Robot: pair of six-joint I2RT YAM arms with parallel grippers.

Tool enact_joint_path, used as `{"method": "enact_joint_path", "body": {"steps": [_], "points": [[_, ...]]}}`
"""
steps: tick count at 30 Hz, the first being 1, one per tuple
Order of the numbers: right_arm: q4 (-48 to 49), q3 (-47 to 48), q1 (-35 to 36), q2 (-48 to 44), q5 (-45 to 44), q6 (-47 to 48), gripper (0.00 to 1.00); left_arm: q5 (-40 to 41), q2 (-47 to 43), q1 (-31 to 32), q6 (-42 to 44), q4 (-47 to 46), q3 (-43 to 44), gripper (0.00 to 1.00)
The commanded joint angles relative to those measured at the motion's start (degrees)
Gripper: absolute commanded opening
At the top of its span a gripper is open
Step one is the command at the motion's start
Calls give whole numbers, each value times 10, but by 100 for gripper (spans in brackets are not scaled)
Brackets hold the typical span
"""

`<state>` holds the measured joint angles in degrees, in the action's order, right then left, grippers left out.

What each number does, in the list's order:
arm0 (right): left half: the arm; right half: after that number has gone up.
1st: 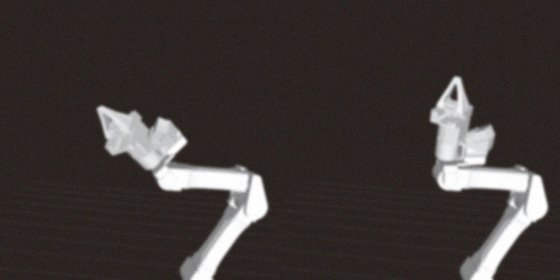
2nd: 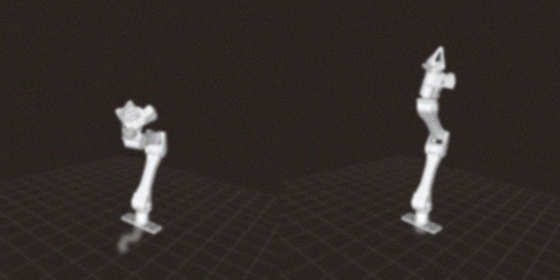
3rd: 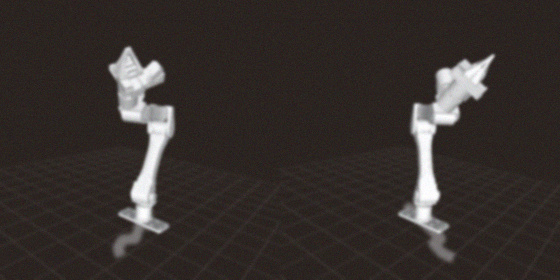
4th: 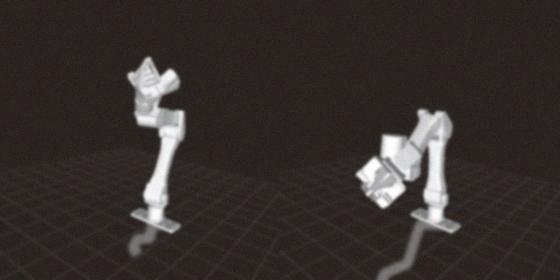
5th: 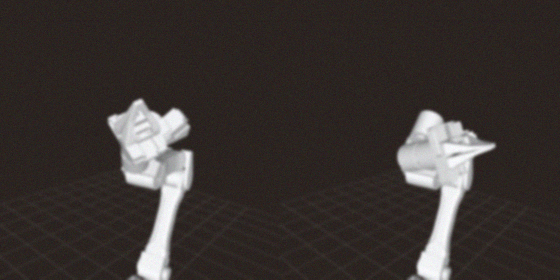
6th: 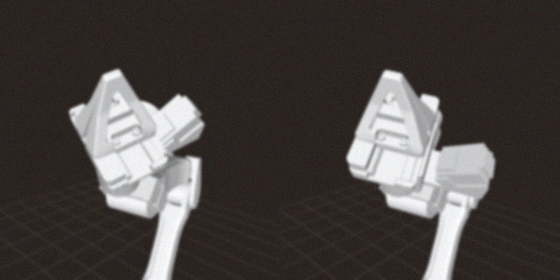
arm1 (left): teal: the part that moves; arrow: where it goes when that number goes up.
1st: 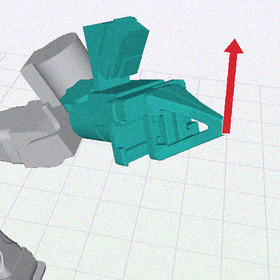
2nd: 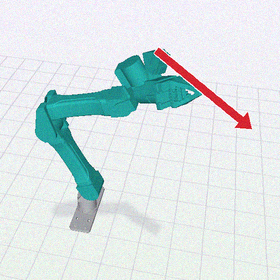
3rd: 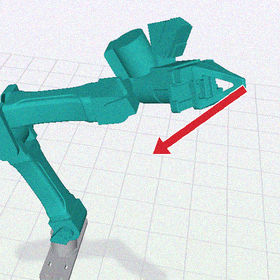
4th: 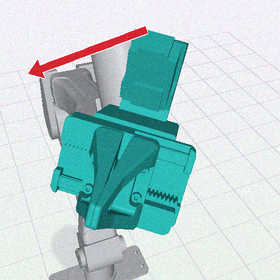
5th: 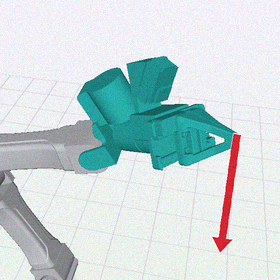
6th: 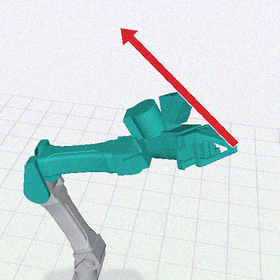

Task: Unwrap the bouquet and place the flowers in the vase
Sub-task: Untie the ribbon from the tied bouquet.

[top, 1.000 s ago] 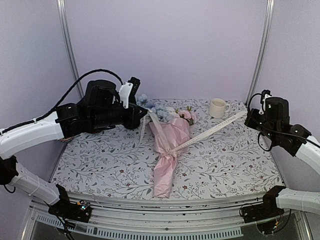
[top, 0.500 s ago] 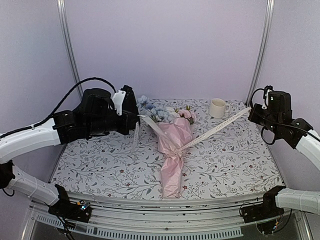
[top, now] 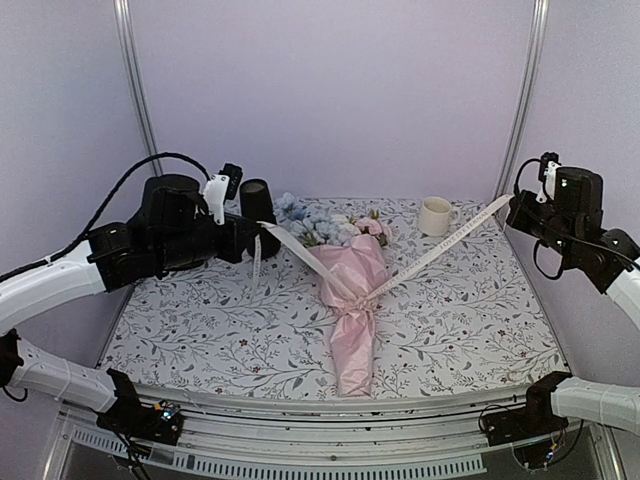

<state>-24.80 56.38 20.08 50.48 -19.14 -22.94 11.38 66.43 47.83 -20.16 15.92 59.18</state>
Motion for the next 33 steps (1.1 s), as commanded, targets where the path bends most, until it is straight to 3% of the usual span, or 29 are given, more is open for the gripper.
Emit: {"method": "enact_joint_path", "body": {"steps": [1,21,33], "points": [[-10,34,-5,-11,-2,16,2,13,-15,-12,-1,13,-6,0],[-52,54,-6,15,-90,-4,2,38,-52,-32,-12,36,-48,0],[-47,25,-19,29,-89,-19,2,40,-49,-53,-24,41,-64,0]]}}
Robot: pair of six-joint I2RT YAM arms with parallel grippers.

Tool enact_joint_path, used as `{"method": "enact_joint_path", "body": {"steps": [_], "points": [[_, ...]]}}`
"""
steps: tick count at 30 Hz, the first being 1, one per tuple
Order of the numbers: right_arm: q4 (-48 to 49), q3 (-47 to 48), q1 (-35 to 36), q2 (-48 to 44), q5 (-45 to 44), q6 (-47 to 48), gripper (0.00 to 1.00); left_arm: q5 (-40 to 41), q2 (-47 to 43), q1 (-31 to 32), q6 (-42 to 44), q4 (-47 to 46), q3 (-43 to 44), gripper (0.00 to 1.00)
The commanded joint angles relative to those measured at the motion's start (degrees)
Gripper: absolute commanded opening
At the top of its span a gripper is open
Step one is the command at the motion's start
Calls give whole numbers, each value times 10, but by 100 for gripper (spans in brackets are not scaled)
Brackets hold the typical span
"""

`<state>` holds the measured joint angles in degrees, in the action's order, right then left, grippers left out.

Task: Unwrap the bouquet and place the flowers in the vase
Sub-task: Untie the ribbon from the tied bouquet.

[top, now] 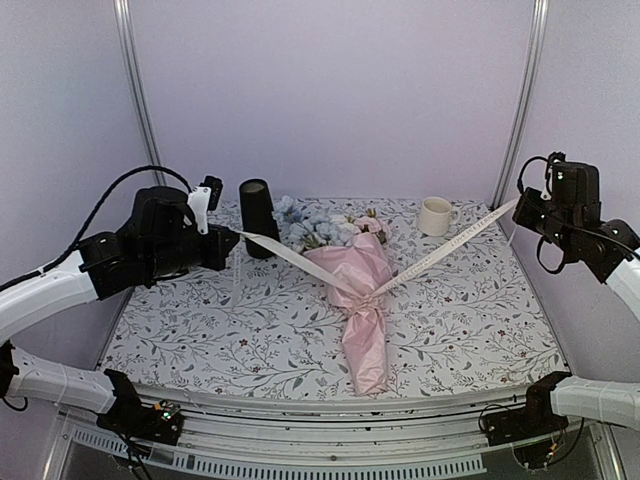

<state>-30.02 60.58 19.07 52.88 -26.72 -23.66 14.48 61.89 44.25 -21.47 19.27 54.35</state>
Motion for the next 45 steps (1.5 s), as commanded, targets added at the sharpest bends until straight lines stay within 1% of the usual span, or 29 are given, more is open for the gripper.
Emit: {"method": "enact_joint_path", "body": {"steps": [1,5,11,25,33,35,38,43,45], "points": [[6,-23,-11,8,-11,-13,2,9,-2,-19,-13,8,-18,0],[0,-36,-34,15,-10,-31,2,18,2,-29,-25,21,-23,0],[4,-51,-79,5,25,-38,2,18,-10,-55,-33,30,-38,0],[-19,-56,-102,-4,2,-71,2,18,-26,-87,-45,44,-56,0],[-5,-68,-103,-3,26,-65,3,4,-31,-97,-46,39,-68,0],[5,-71,-103,3,45,-57,4,7,-31,-98,-47,38,-70,0],[-1,-67,-103,26,62,-51,4,32,-27,-103,-64,42,-76,0],[-18,-67,-103,43,36,-85,5,128,-26,-117,-131,81,-86,0],[-24,-68,-104,43,22,-98,5,155,-36,-120,-146,88,-94,1]]}}
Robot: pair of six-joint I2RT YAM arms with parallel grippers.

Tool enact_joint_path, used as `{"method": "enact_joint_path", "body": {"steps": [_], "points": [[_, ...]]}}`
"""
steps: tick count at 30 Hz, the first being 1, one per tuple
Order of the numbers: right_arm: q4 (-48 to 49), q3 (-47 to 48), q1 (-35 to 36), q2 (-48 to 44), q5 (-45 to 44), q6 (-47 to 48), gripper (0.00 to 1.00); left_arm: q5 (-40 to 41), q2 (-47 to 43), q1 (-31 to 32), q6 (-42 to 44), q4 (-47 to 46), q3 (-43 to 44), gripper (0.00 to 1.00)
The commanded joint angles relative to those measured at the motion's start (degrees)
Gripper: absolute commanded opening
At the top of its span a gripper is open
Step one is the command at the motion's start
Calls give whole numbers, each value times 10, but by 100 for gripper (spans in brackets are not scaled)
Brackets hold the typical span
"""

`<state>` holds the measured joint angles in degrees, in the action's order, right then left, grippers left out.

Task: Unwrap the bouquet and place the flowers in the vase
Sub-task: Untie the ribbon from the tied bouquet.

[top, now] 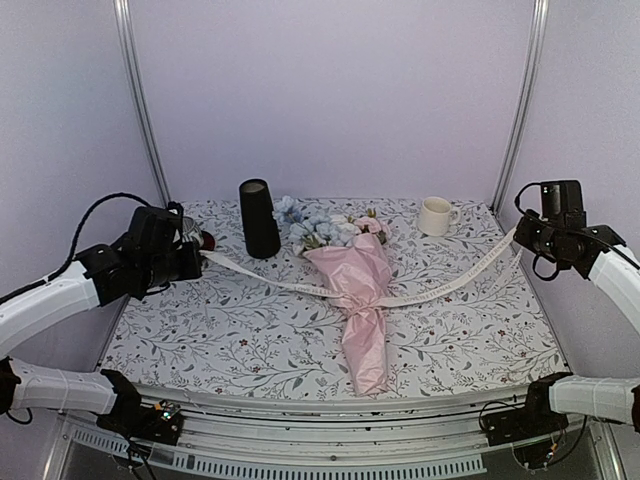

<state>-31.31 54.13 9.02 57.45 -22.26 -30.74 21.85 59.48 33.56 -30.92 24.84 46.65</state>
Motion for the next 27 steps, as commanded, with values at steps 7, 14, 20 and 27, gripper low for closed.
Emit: {"method": "enact_joint_path", "body": {"steps": [7,14,20,27], "points": [[-25,-11,-11,-12,-64,-67,75,128,-59,-16,-81,35,-34,28],[-41,-3,-13,-36,-94,-82,83,256,-105,-16,-176,135,-3,42],[-22,-5,-13,-77,-93,-65,83,306,-172,-16,-200,157,-9,60],[56,-32,-13,-120,29,17,84,185,-222,-16,-37,28,-47,61]]}}
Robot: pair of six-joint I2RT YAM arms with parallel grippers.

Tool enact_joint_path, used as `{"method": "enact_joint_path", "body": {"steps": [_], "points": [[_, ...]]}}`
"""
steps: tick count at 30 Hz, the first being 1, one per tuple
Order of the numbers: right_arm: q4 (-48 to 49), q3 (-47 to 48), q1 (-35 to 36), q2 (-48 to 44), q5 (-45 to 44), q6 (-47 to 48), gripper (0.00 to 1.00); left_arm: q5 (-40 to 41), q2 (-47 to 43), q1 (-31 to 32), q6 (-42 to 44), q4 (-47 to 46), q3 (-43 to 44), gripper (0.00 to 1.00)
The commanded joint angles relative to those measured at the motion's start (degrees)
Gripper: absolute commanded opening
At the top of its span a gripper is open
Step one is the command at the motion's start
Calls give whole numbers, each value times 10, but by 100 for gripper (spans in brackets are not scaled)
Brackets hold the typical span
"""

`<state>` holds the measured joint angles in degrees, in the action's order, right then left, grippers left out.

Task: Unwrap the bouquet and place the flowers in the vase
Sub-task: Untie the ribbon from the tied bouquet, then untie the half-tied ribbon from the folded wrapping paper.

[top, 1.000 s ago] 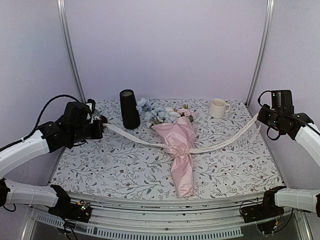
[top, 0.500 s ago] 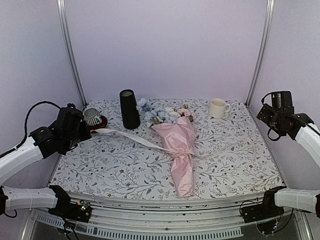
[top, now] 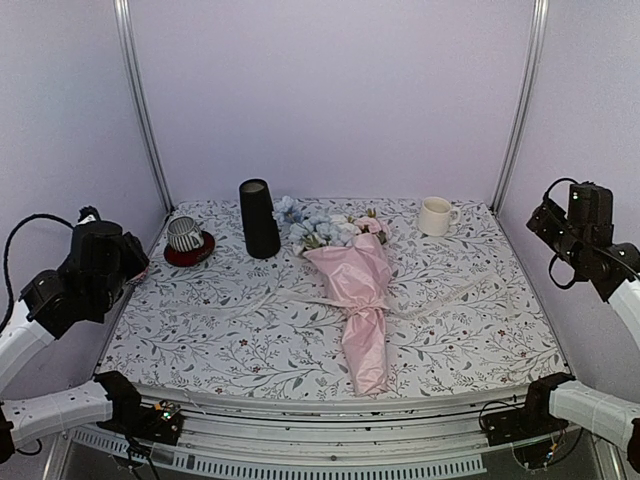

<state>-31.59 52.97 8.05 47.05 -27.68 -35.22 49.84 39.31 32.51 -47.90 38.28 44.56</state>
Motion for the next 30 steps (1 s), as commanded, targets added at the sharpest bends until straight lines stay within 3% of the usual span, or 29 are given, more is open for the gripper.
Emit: {"method": "enact_joint_path", "body": {"steps": [1,4,8,13,16,21,30], "points": [[70,-26,-3,-19,106,71,85,-165,-27,-5,177,-149,-39,61],[106,-40,-3,-24,182,101,91,-335,-31,-5,237,-249,-77,61],[151,-55,-3,-20,309,148,99,-459,2,-5,251,-314,-89,61],[180,-63,-3,-6,444,186,99,-621,49,-1,270,-371,-79,60],[205,-78,-3,4,513,191,100,-651,57,13,266,-422,-98,60],[274,-113,5,12,608,180,89,-639,79,57,265,-482,-119,56],[342,-140,125,68,611,205,72,-600,172,146,281,-547,-121,50]]}}
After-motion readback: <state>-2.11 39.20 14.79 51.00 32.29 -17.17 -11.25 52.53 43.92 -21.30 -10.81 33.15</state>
